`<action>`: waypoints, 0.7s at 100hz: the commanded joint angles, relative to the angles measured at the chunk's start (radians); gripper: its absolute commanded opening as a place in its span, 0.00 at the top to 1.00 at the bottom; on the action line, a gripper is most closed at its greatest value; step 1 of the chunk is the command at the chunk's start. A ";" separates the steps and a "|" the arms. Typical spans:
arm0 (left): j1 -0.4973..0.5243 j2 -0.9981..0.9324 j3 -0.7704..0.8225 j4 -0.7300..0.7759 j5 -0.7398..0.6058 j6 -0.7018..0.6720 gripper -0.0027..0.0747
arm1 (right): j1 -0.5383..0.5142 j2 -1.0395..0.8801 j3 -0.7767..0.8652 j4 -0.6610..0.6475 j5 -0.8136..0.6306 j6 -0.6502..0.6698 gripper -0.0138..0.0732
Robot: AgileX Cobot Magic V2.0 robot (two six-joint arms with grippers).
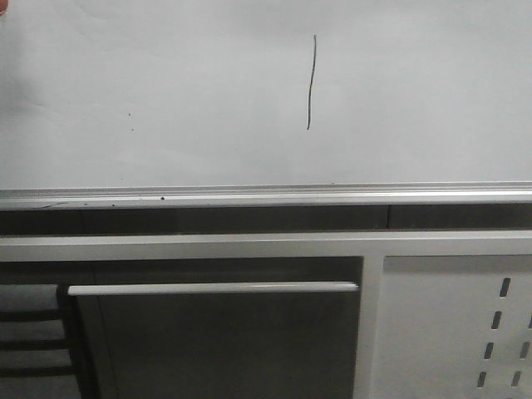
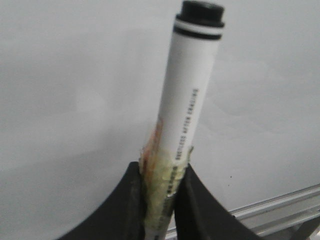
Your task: Write number 1 on whiteboard
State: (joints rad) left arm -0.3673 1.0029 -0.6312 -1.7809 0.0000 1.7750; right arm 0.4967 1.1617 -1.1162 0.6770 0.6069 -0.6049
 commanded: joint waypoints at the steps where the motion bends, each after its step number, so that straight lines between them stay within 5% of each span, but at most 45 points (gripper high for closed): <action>1: 0.002 0.024 -0.061 -0.076 0.036 -0.011 0.99 | -0.009 -0.027 -0.036 0.030 -0.057 -0.001 0.38; 70: 0.002 0.177 -0.175 -0.076 0.030 -0.011 0.99 | -0.009 -0.027 -0.036 0.030 -0.066 -0.001 0.38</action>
State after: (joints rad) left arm -0.3673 1.1607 -0.7483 -1.7809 0.0414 1.7735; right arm 0.4967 1.1617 -1.1162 0.6773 0.6009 -0.6049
